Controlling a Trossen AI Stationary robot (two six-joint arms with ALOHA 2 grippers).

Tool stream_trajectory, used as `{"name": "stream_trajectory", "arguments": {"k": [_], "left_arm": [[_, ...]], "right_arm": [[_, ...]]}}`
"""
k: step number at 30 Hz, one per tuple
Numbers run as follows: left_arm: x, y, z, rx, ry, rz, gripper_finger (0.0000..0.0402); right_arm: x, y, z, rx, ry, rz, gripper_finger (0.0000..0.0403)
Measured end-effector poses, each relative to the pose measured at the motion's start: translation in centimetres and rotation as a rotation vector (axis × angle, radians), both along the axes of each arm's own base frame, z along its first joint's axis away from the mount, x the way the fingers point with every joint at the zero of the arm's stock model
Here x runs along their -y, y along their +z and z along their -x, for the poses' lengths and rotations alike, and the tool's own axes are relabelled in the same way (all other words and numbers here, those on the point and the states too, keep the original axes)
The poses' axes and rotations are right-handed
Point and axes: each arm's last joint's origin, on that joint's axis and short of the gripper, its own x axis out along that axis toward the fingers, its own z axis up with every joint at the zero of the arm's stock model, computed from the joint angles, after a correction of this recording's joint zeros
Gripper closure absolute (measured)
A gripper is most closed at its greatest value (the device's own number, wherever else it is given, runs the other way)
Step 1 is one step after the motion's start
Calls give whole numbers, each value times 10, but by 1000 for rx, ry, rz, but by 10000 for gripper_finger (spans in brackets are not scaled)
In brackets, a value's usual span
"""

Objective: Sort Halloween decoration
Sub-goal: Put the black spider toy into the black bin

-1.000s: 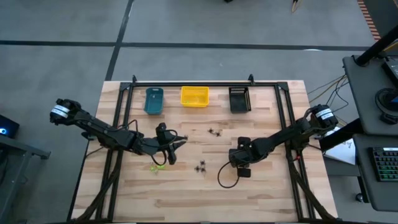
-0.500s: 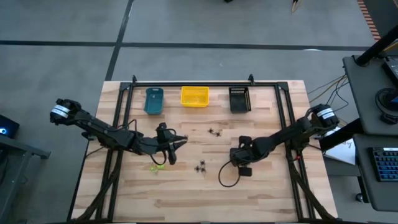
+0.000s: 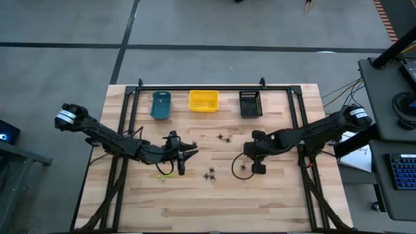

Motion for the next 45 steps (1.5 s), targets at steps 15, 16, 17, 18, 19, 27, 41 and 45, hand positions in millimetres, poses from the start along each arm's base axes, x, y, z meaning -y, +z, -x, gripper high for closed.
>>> {"name": "stream_trajectory", "arguments": {"k": [15,16,17,18,19,27,41,45], "left_arm": [[2,-5,-4,3,1,1,326],[2,-5,-4,3,1,1,326],[2,-5,-4,3,1,1,326],[2,-5,-4,3,1,1,326],[2,-5,-4,3,1,1,326],[2,-5,-4,3,2,1,326],[1,-5,-5,7,2,-7,326],[3,-4,-4,11,-2,-6,326]], "right_arm": [[23,12,-8,118,65,63,392],[25,12,-9,118,65,66,392],[26,12,-9,119,63,67,392],[27,12,-9,119,63,69,392],[28,12,-9,119,64,71,392],[29,13,-12,149,79,84,392],[33,31,-22,237,80,95,392],[41,51,-29,293,49,104,392]]}}
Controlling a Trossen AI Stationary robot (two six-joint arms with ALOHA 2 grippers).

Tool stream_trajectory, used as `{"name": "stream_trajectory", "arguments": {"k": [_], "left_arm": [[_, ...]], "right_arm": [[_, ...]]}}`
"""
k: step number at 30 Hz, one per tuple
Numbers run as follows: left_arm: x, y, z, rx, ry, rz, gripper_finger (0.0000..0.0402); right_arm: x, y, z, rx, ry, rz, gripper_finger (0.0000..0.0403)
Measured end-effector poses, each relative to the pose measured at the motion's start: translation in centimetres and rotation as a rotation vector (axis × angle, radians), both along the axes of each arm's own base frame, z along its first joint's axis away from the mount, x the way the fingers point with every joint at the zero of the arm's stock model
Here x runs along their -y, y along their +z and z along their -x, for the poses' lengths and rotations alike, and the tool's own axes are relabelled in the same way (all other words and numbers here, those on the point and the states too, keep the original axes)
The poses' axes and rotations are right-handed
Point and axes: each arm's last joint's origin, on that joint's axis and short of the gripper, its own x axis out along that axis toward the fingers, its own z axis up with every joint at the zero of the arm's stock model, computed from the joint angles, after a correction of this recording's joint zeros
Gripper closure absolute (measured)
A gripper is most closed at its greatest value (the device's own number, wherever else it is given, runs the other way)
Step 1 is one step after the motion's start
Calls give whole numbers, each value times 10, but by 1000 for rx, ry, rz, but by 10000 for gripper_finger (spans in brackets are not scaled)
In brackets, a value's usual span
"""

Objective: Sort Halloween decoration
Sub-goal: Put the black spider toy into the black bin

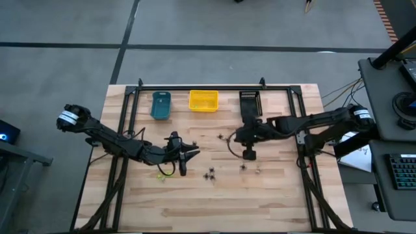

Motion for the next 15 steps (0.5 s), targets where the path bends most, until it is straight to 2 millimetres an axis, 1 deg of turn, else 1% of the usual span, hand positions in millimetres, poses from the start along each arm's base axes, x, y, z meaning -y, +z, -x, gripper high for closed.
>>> {"name": "stream_trajectory", "arguments": {"k": [3,6,8,10,13,15], "left_arm": [[3,-3,0,-14,-13,-15,326],[7,-7,0,-29,-29,-23,326],[13,-8,1,-34,-51,-24,326],[20,-10,3,-41,-85,-30,326],[30,-12,7,-47,-120,-36,326],[36,-13,9,-48,-136,-39,326]], "right_arm": [[11,14,-5,46,-57,-15,392],[33,18,-4,58,-151,13,392],[55,17,0,42,-231,16,392],[84,15,7,39,-353,5,392],[129,9,24,39,-567,-56,392],[155,3,35,35,-641,-132,392]]}}
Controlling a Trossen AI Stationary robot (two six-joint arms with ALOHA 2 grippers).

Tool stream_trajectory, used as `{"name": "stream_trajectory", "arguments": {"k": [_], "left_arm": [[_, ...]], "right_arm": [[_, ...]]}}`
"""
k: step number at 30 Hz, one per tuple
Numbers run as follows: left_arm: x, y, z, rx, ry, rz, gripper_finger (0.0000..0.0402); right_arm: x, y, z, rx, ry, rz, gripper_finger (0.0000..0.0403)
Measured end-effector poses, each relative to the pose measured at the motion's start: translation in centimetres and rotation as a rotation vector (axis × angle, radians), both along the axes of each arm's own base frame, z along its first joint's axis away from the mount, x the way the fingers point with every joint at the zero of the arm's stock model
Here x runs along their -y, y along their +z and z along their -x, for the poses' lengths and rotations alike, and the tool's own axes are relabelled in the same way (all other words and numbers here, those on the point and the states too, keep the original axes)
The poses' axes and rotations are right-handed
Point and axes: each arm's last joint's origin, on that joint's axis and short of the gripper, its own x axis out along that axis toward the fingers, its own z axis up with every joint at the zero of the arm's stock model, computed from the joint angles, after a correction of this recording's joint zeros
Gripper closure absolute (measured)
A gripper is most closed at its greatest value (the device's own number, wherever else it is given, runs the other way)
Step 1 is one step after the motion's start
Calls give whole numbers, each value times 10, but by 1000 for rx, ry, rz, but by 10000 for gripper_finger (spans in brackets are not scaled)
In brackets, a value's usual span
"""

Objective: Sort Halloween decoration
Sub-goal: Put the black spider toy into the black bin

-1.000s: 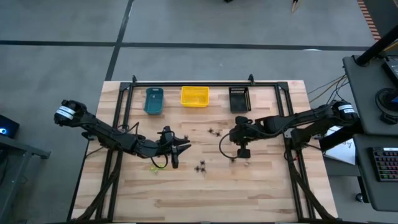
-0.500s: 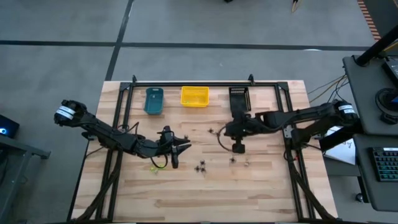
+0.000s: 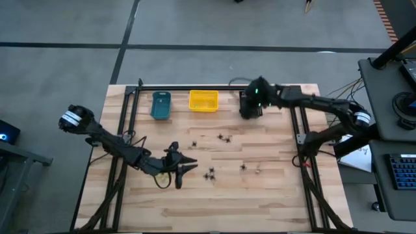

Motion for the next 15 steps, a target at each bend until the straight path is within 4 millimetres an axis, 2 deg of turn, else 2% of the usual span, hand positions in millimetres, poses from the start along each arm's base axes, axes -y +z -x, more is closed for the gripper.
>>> {"name": "stream_trajectory", "arguments": {"k": [4,7,12,15], "left_arm": [[8,0,3,5,-29,9,326],[11,0,5,5,-43,10,326],[10,4,5,49,17,53,326],[7,6,5,89,105,144,326]], "right_arm": [[43,-20,17,8,-135,-113,392],[65,-42,23,-49,-185,-149,392],[78,-69,17,-103,-167,-175,392],[82,-76,13,-121,-167,-186,391]]}}
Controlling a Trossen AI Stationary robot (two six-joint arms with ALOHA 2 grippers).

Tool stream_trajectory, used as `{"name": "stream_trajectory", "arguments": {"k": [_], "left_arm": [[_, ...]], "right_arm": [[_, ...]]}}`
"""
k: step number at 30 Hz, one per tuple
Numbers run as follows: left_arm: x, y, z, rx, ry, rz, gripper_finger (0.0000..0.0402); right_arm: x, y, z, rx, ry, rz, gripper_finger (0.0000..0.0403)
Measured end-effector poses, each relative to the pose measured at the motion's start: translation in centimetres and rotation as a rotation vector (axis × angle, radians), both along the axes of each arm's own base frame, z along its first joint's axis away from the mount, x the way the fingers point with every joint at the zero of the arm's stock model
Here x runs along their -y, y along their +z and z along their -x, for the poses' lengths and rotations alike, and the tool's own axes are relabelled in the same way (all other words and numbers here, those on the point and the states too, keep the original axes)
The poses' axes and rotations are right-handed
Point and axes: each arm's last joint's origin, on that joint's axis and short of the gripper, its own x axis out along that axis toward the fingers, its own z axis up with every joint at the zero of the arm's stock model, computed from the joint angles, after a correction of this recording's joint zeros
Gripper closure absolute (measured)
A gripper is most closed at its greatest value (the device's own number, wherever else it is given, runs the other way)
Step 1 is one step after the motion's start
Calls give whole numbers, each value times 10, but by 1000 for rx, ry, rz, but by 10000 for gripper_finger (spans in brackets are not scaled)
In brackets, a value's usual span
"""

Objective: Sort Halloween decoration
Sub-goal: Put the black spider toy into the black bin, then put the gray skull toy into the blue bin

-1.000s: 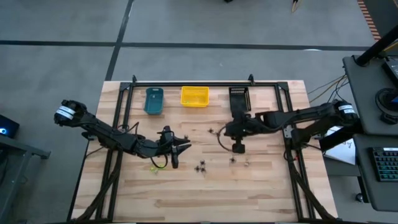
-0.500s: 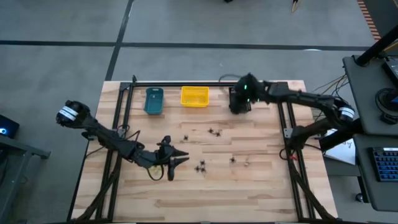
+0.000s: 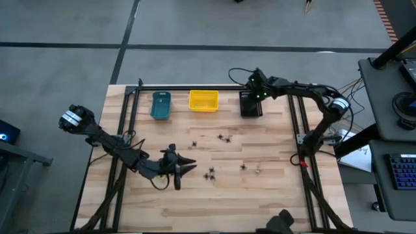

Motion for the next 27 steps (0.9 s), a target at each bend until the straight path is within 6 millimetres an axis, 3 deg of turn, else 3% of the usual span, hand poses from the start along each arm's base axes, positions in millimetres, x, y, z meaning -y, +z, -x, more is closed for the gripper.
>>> {"name": "stream_trajectory", "arguments": {"k": [4,10,15,20,27], "left_arm": [[-1,1,0,63,83,227,326],[1,1,2,137,136,545,326],[-2,3,2,175,180,601,326],[-8,10,1,193,167,655,326],[-30,19,-1,96,50,611,326]], "right_arm": [[0,1,-1,-22,-40,-53,374],[1,19,-2,-5,-92,-71,312],[3,39,-6,12,-75,-102,276],[-8,64,-12,76,-11,-117,268],[-56,105,-21,194,121,-45,286]]}}
